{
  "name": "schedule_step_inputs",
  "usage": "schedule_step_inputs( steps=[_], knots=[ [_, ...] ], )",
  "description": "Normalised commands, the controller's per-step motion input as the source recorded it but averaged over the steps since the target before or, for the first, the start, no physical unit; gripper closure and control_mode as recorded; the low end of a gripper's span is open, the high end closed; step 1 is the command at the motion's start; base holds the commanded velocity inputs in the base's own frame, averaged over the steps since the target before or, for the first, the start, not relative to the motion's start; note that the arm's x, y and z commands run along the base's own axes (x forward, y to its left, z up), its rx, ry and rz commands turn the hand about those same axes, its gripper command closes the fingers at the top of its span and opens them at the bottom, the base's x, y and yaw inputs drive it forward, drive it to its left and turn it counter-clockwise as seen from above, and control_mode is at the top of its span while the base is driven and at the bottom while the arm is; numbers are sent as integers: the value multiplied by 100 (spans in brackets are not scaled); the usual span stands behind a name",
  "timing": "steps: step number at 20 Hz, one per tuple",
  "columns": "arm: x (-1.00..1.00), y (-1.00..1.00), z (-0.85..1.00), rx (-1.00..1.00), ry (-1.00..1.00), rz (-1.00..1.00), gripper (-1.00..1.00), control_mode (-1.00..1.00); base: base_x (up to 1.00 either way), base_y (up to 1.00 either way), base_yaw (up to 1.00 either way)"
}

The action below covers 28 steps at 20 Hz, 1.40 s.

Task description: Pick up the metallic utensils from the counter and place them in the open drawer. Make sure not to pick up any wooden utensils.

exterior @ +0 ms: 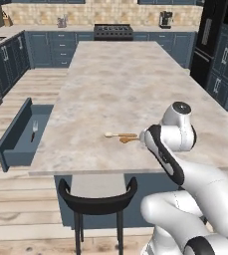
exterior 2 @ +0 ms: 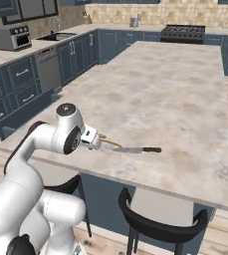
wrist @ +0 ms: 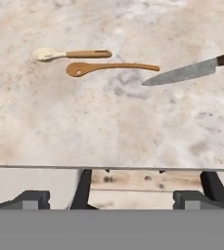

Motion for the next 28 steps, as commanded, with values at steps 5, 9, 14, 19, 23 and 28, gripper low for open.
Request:
schedule_step_inputs(
  steps=[5, 9, 14, 19, 23, 28],
  knots=[
    [44, -88, 0, 15, 5, -6, -100, -100, 0, 0, 0],
    [74, -92, -1, 5, 2, -32, -100, -100, 0, 0, 0],
    [82, -76, 0, 1, 3, -47, -100, -100, 0, 0, 0],
    [68, -78, -1, 4, 6, -47, -100, -100, 0, 0, 0],
    [37, -90, -3, 12, 4, -42, -100, -100, 0, 0, 0],
    [22, -83, -2, 22, 14, -22, -100, -100, 0, 0, 0]
  ],
)
